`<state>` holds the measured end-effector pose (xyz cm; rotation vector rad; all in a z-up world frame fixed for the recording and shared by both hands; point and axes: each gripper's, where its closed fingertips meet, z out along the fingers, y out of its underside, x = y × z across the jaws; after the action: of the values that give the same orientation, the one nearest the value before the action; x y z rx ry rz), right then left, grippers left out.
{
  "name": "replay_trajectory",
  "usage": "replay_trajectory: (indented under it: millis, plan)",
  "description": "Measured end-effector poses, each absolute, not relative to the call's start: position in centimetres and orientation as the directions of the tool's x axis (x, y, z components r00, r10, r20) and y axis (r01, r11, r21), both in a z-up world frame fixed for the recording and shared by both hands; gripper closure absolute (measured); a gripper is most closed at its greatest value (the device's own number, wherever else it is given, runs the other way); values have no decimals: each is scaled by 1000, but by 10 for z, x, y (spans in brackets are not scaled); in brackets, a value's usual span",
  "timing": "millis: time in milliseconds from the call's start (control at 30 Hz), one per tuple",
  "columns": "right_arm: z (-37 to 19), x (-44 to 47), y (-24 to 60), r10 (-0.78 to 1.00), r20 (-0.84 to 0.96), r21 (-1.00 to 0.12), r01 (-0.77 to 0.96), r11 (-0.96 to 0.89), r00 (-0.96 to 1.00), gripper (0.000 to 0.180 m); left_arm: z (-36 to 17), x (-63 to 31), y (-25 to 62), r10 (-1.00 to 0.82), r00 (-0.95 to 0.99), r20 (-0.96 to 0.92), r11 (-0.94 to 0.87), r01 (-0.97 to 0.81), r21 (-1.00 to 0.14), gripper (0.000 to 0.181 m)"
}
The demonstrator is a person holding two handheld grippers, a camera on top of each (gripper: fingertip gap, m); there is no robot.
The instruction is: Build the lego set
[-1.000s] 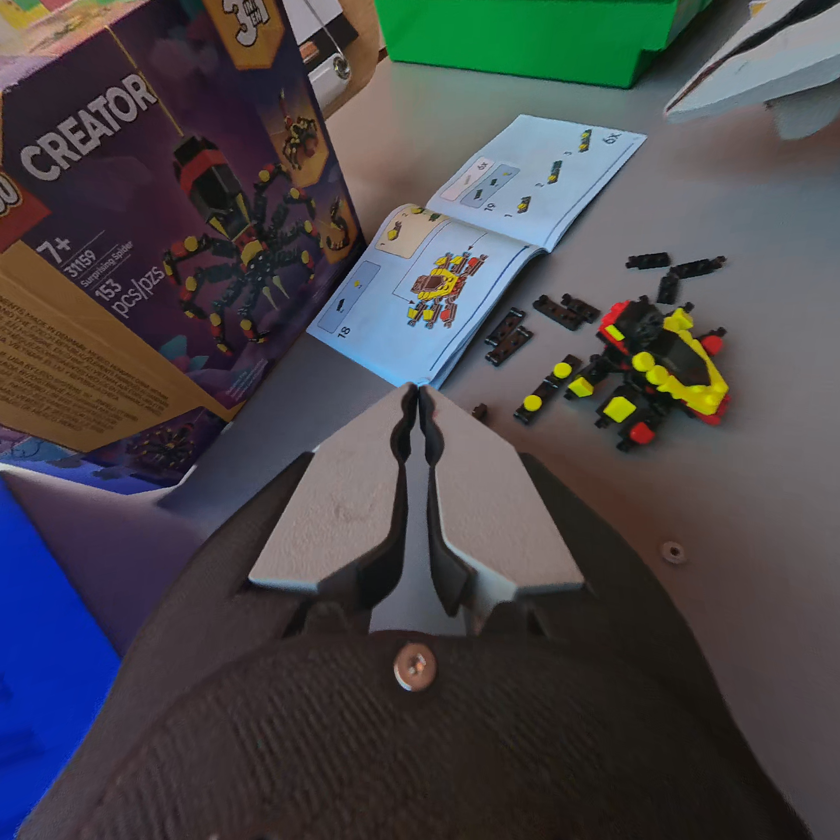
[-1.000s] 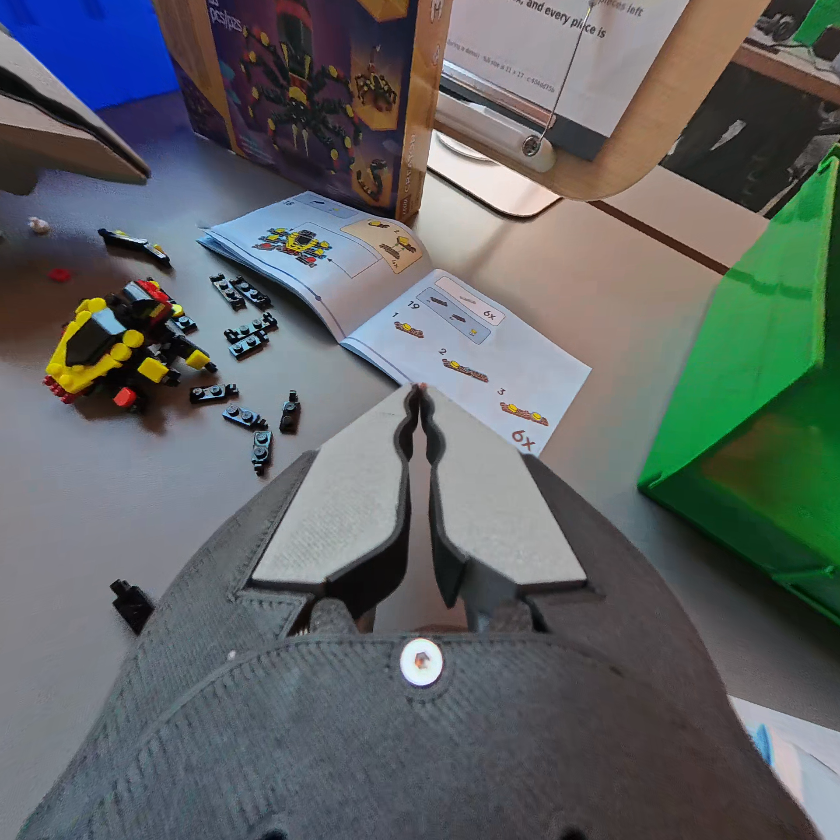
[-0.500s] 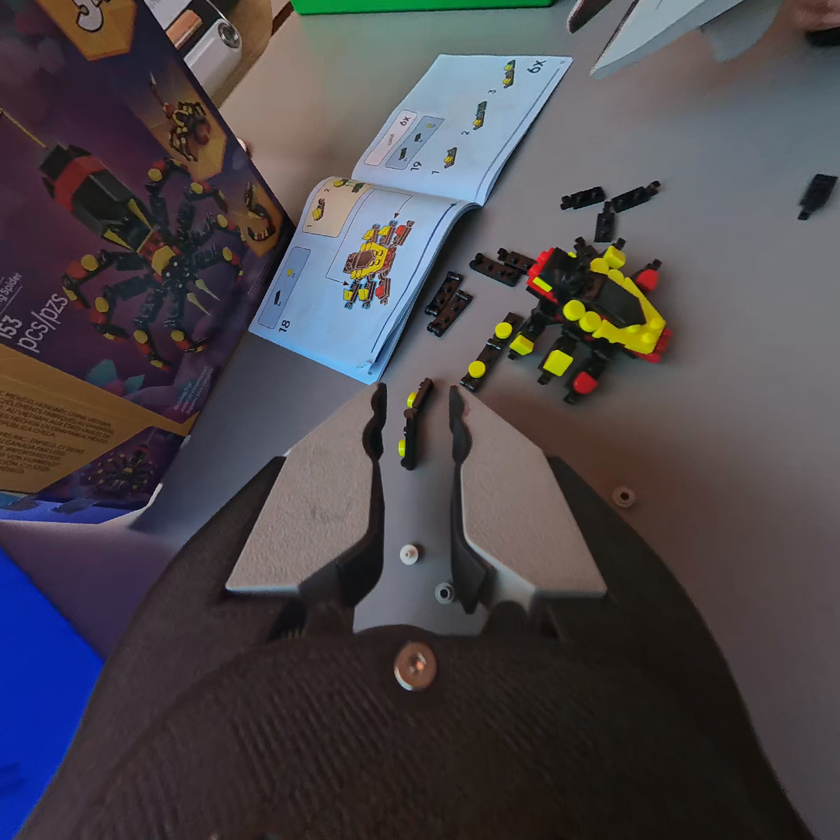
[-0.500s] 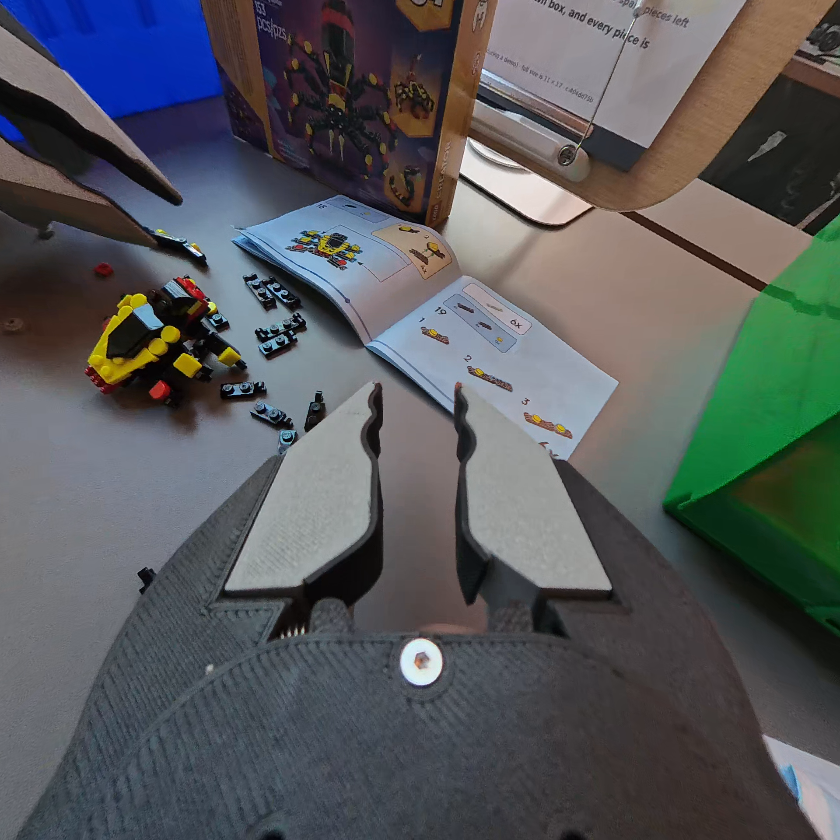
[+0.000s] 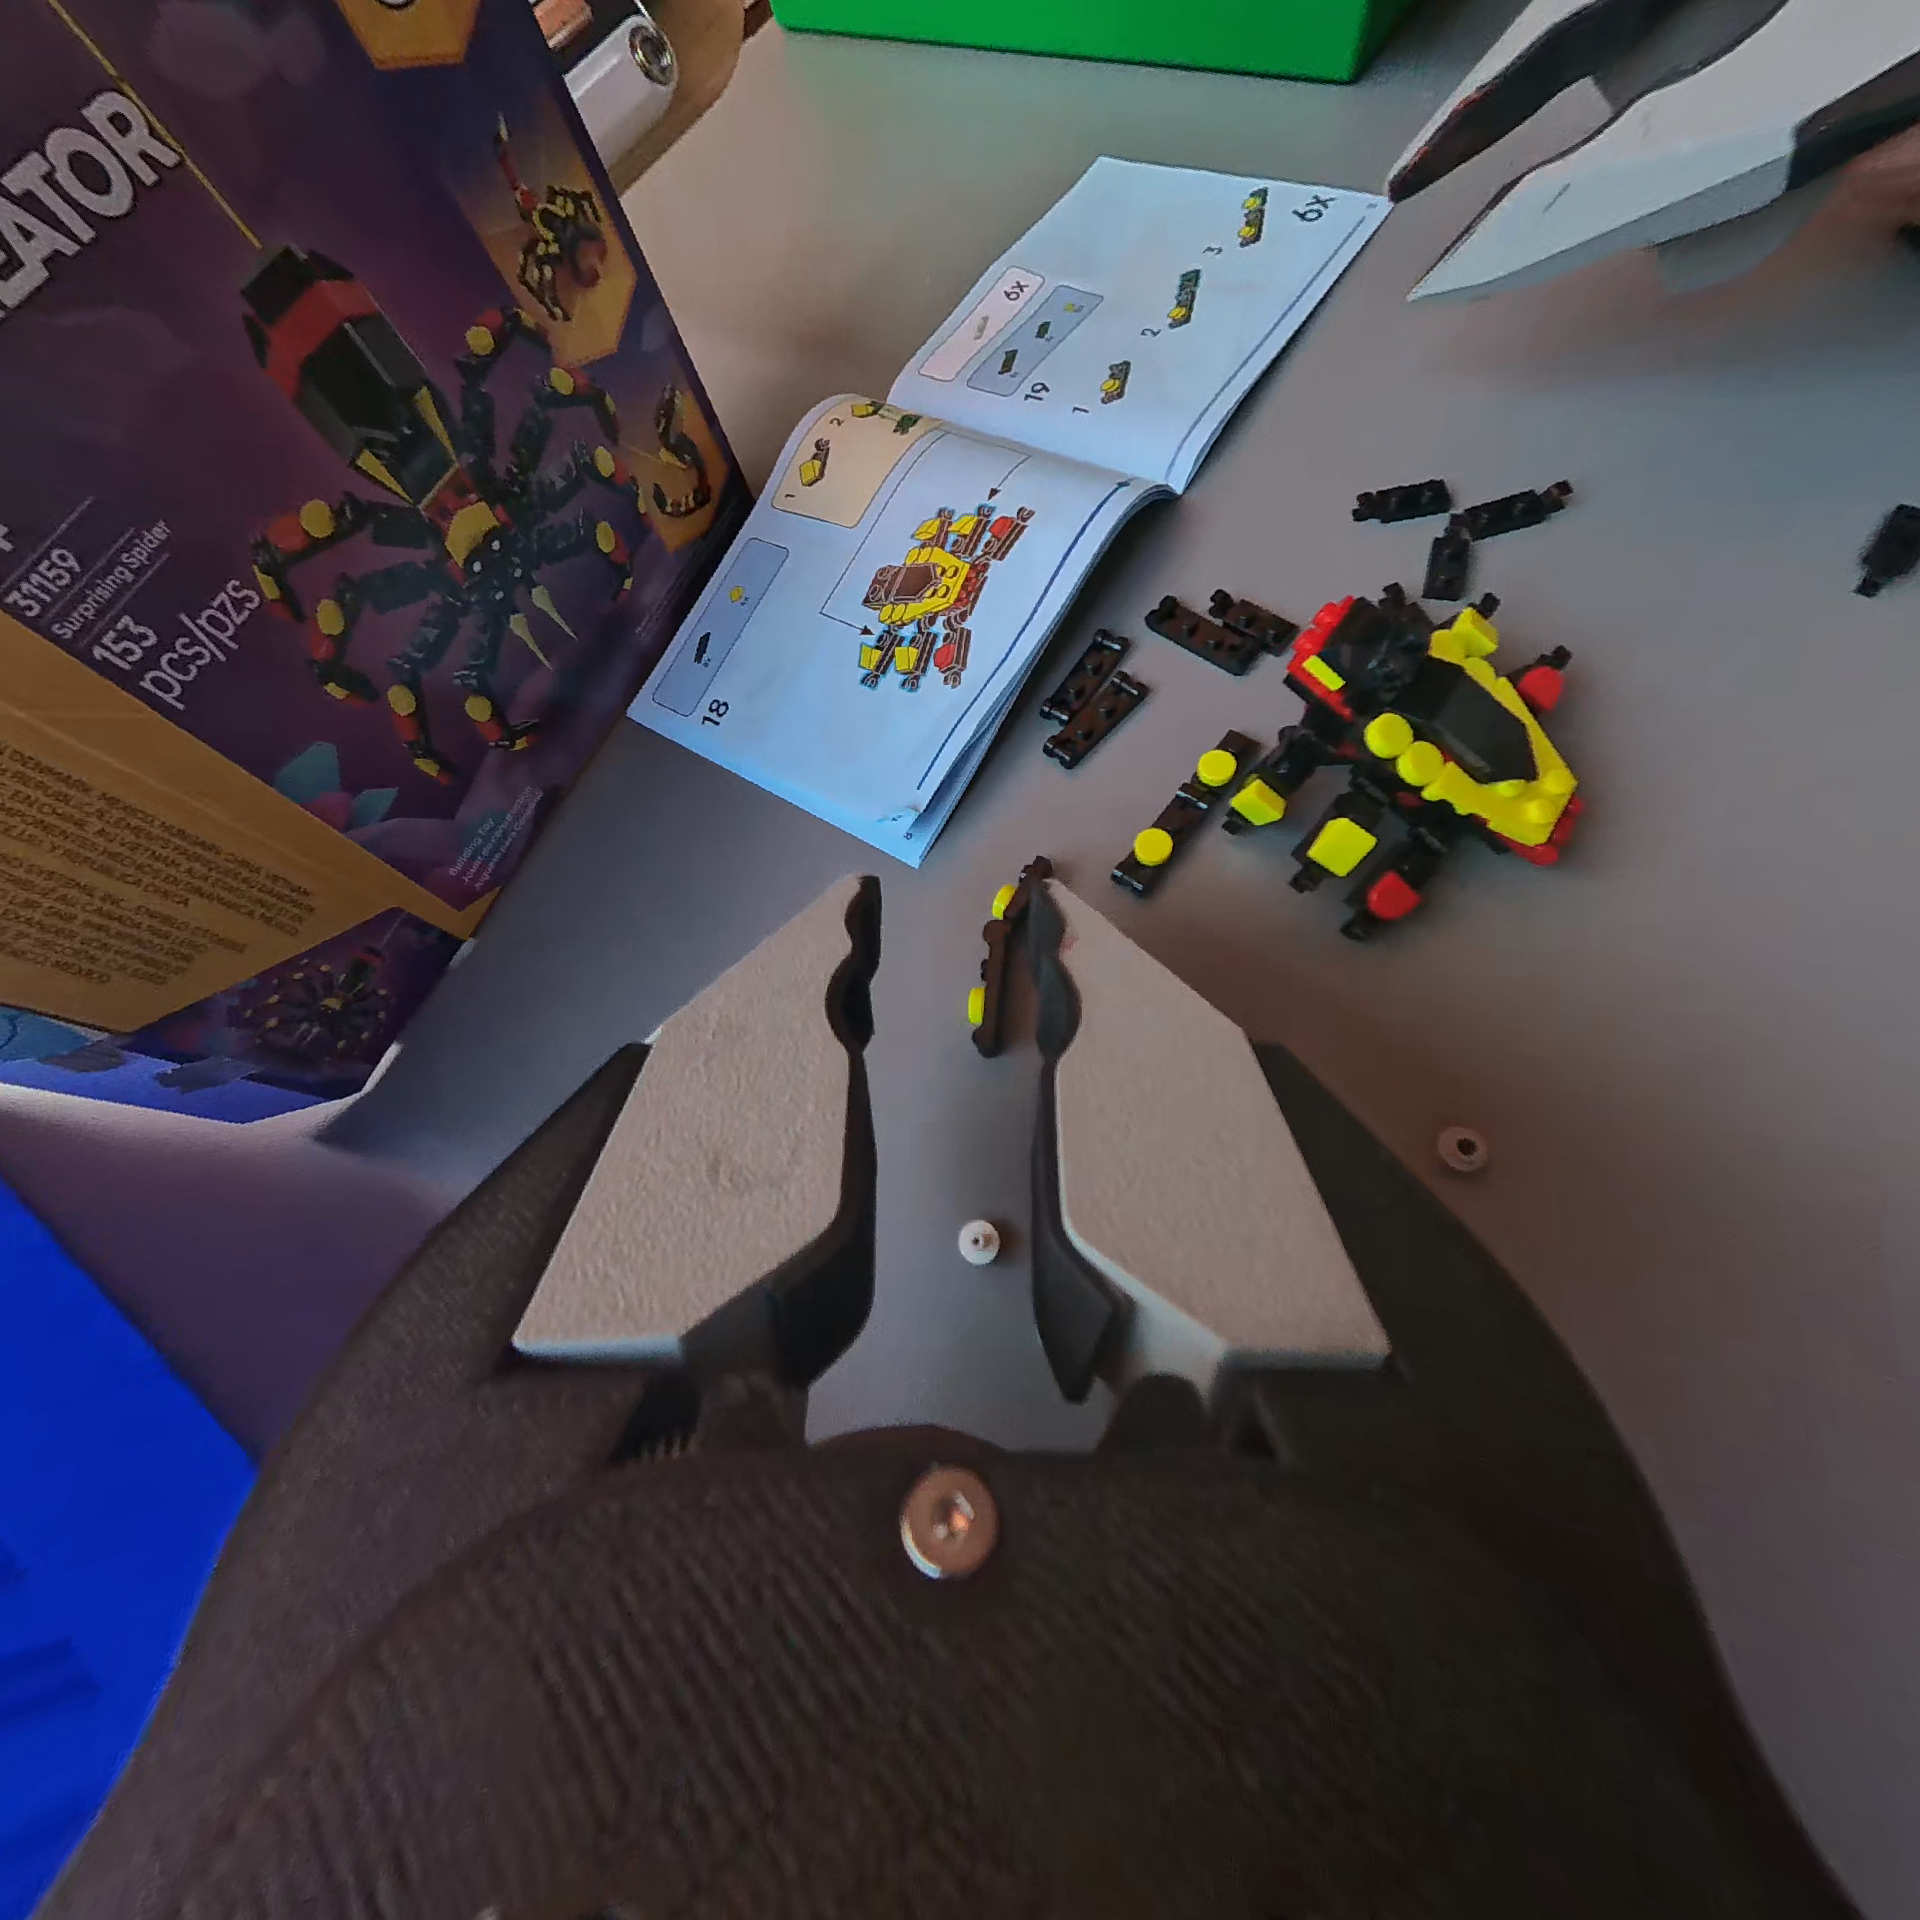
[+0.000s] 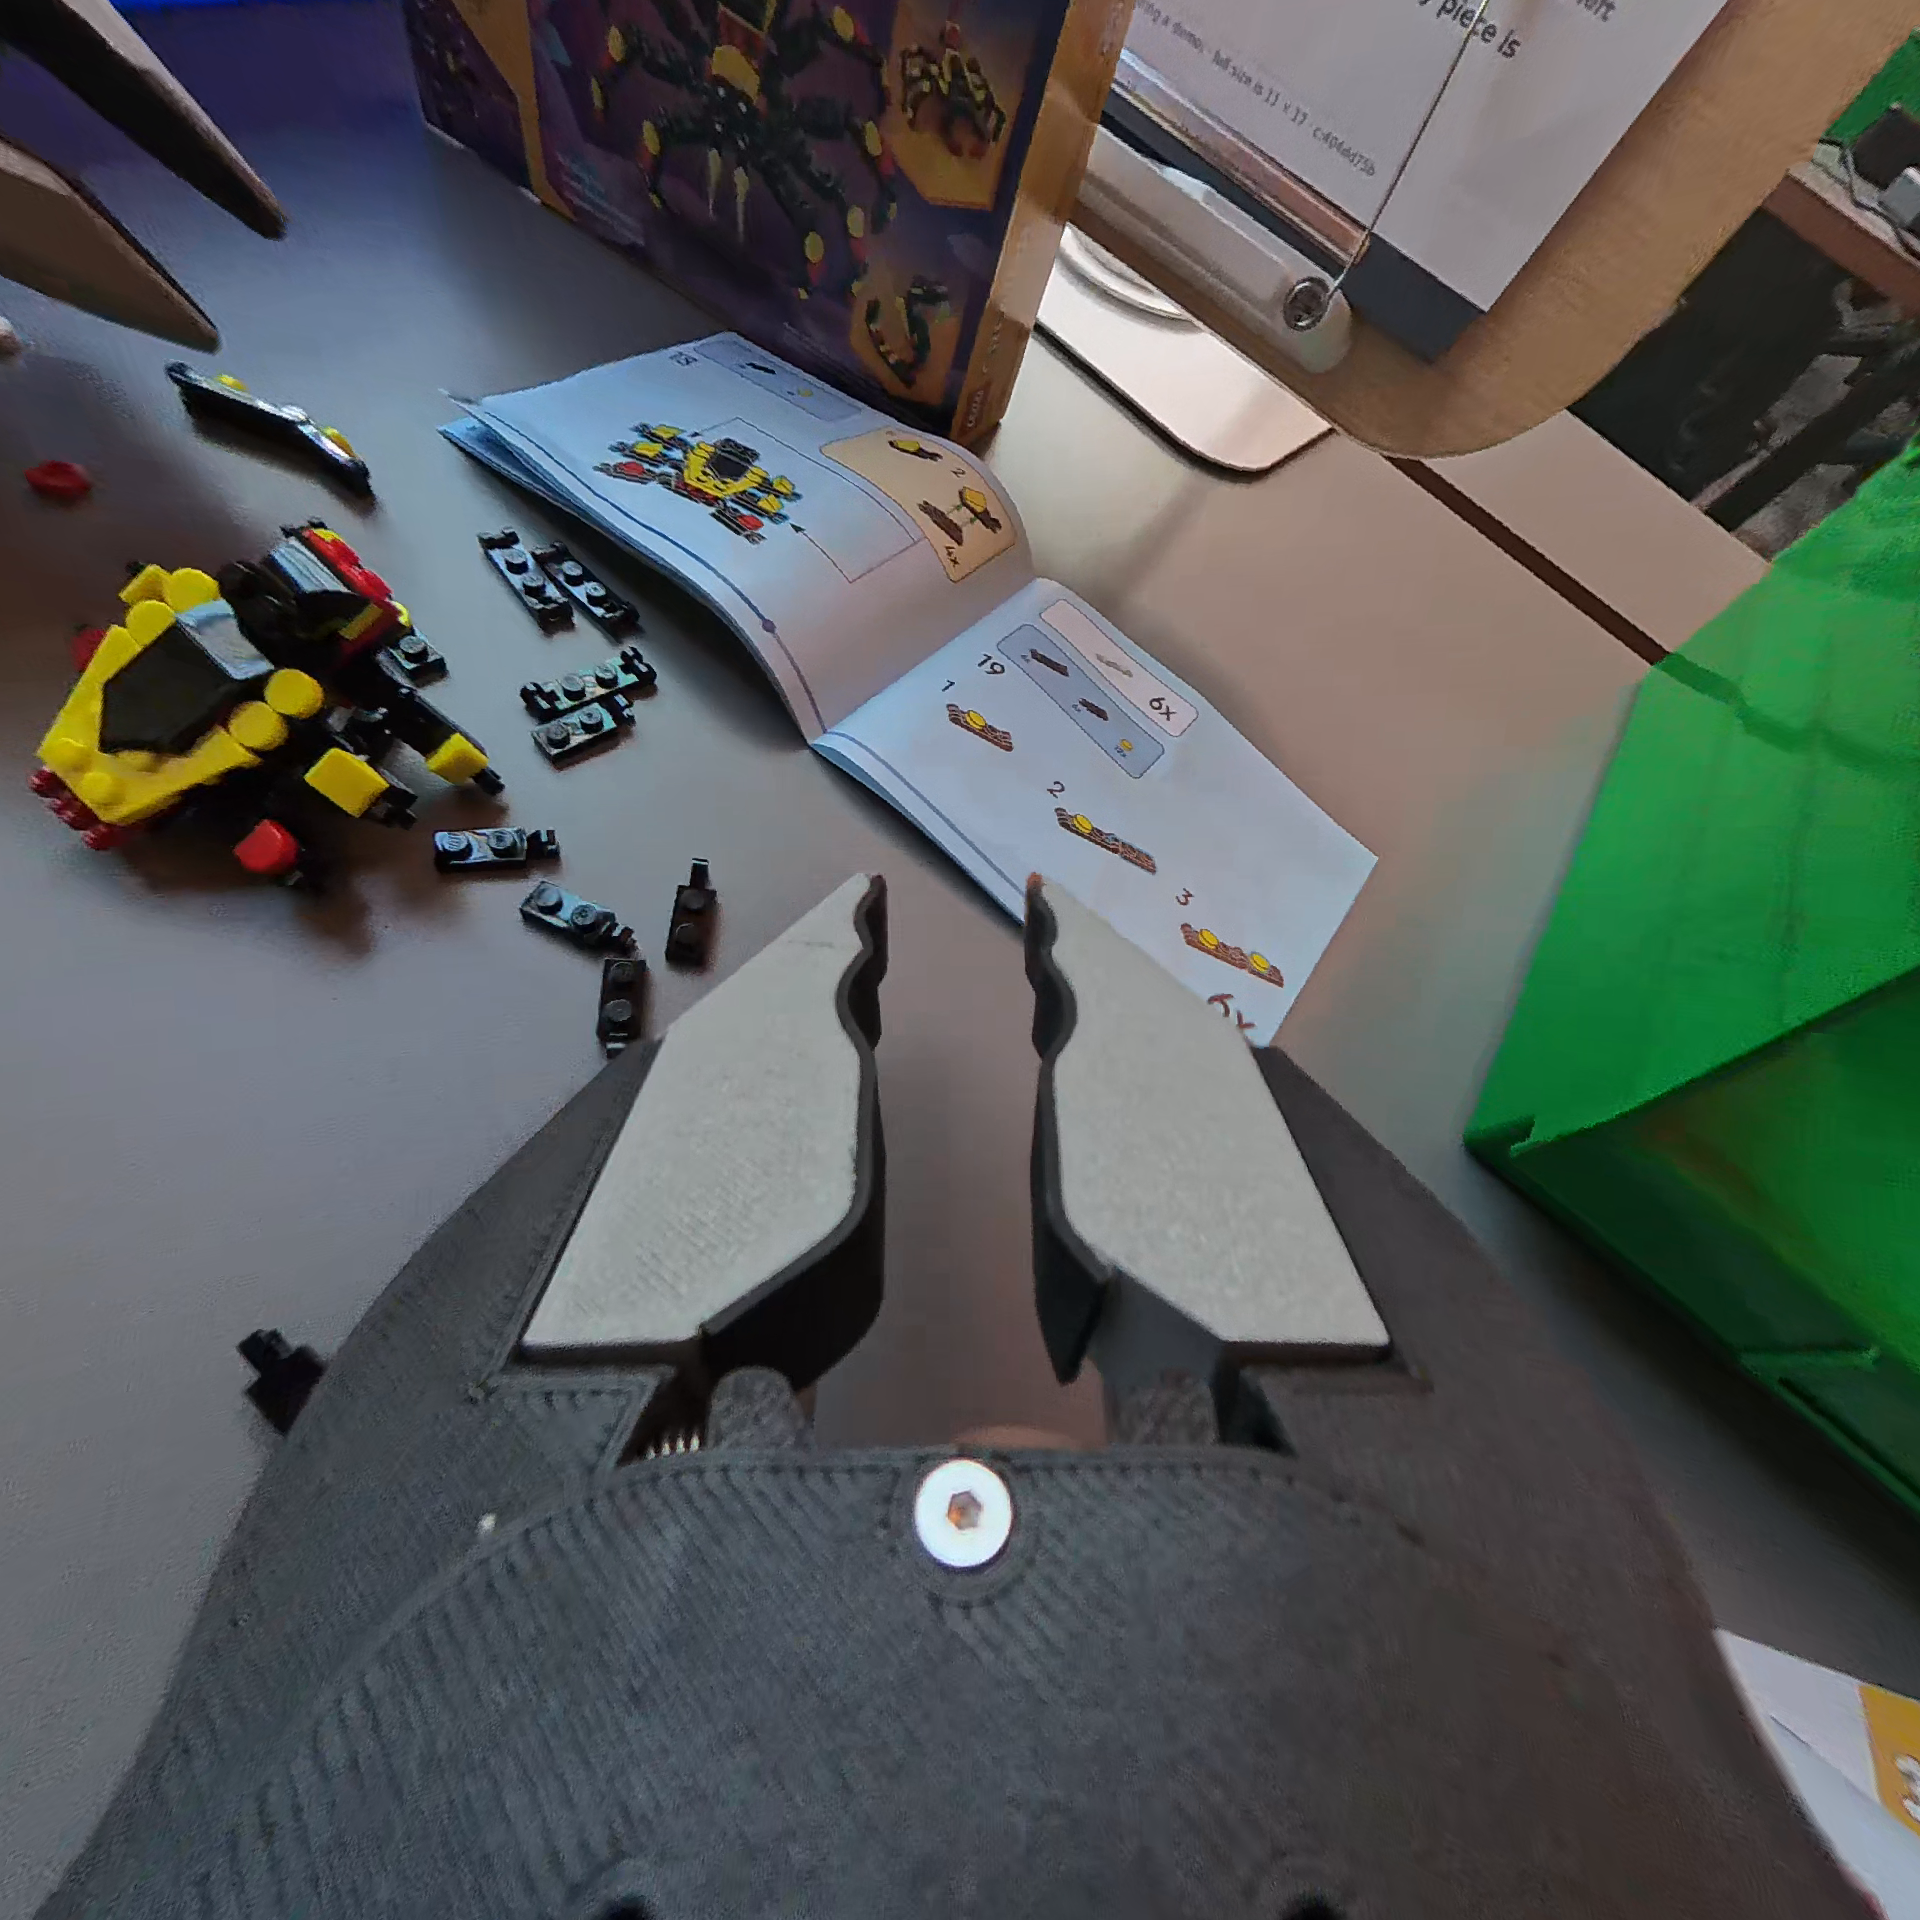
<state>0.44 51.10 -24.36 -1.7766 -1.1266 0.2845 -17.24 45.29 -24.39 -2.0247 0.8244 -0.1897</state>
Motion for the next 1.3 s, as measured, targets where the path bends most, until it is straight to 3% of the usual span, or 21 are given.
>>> replay_trajectory:
  millis: [33,500,767,1000,1200,1300]
  plan:
    - [-246,4,511,789,294,-810,579,-94,540,156,-245,-171,452,-624,762,-173,-361,-478,-801,155]
    - [-249,-5,502,846,205,-821,558,-126,493,160,-212,-179,460,-581,794,-176,-229,-368,-901,159]
    - [-245,-1,504,851,121,-848,499,-179,512,160,-212,-179,459,-584,804,-115,-261,-319,-911,159]
    - [-255,-6,500,867,163,-807,569,-158,472,153,-148,-194,449,-539,837,-92,-97,-171,-981,158]
    - [-248,-3,503,844,195,-827,547,-132,500,153,-117,-218,430,-478,862,-167,-51,-217,-975,157]
    - [-245,-1,506,817,233,-832,544,-113,527,154,-97,-252,400,-363,910,-199,-22,-222,-975,170]
